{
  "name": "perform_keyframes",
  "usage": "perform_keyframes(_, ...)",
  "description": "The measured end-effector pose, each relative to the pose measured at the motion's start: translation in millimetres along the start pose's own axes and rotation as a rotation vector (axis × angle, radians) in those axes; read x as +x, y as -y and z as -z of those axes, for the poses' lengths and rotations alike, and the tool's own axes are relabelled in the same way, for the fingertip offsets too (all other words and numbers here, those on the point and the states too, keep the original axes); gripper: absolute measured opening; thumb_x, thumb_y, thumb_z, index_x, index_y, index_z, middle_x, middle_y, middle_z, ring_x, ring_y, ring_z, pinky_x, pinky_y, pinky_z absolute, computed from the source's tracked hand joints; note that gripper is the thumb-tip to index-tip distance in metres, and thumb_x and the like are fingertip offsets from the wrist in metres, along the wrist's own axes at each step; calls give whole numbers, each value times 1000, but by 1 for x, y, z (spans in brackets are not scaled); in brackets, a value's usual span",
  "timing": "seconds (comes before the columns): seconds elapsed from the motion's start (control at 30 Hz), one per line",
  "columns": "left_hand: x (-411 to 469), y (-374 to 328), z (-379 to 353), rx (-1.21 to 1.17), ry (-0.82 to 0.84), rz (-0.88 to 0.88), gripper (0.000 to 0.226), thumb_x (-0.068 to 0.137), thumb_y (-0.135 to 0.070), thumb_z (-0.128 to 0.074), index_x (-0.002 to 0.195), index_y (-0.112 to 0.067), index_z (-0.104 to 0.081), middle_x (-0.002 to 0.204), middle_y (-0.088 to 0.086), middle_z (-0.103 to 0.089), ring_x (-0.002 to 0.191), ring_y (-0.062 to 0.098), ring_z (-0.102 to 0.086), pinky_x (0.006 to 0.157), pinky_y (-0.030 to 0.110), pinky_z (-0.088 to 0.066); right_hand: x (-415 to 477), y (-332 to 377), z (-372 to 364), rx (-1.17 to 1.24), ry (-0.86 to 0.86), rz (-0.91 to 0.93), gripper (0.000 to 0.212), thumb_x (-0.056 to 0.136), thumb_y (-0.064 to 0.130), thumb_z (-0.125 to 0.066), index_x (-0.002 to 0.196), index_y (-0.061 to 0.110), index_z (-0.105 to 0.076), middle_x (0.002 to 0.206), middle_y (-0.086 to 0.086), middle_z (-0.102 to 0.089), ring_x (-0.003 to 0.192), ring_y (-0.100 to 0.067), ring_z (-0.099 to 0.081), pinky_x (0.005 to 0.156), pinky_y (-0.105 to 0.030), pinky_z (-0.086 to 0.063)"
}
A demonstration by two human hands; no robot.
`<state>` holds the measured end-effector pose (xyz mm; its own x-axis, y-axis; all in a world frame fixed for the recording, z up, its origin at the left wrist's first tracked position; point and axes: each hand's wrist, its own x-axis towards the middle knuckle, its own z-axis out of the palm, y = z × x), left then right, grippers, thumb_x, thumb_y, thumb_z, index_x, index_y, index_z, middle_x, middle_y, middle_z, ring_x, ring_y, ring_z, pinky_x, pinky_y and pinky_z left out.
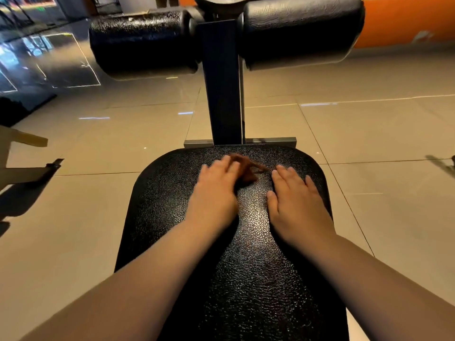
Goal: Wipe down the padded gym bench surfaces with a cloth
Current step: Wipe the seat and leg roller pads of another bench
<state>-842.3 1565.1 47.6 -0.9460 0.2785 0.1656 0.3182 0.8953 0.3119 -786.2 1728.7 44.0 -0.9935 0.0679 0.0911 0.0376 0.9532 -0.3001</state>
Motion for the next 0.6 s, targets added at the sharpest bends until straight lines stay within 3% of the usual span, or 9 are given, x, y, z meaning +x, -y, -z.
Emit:
perform_keyframes(0.07,2,1,4,-50,-28,151,69,94,-9,-42,157,-24,-20,165,1,-10,151,34,-8,124,48,-5,-1,0,-2,-3,-1,-3,57,106,39,-22,160,21,-15,168,5,-10,154,-11,-1,125,-37,5)
perform_keyframes(0.2,-15,-15,4,-56,33,9,70,97,-8,-44,158,-24,-15,166,-3,-3,153,26,1,123,44,1,-3,2,-2,-18,-7,1,58,105,41,-21,160,20,-19,167,4,-14,154,-12,-5,125,-37,2)
perform_keyframes(0.3,-16,12,14,-33,87,7,69,99,-10,-44,158,-30,-14,166,-8,-3,152,29,1,122,45,-4,-1,3,3,-57,27,-7,57,105,41,-24,159,19,-22,167,2,-17,154,-14,-10,126,-39,-4)
perform_keyframes(0.37,-7,35,22,-15,62,128,69,98,-11,-45,158,-28,-16,166,-4,-6,151,35,-4,123,49,-8,6,8,5,-90,31,-13,59,104,41,-23,158,17,-23,166,-1,-19,154,-17,-13,126,-40,-7)
perform_keyframes(0.47,3,40,21,-69,-20,293,65,96,-10,-43,157,-21,-21,165,5,-10,149,37,-11,124,48,-10,24,25,1,-92,86,-16,61,106,41,-24,160,17,-12,169,0,-6,155,-19,-1,124,-44,3)
perform_keyframes(0.53,-2,22,12,-102,-7,197,67,94,-8,-44,156,-22,-23,164,3,-10,149,36,-12,123,50,-17,35,35,-3,-100,100,-11,62,106,42,-23,161,17,-8,169,2,0,155,-19,5,122,-46,7)
perform_keyframes(0.6,-13,12,3,-109,56,9,70,94,-8,-46,157,-26,-21,166,-3,-7,152,31,-5,123,50,-14,42,38,-7,-110,93,12,62,105,42,-23,161,18,-8,169,2,0,155,-20,5,123,-45,6)
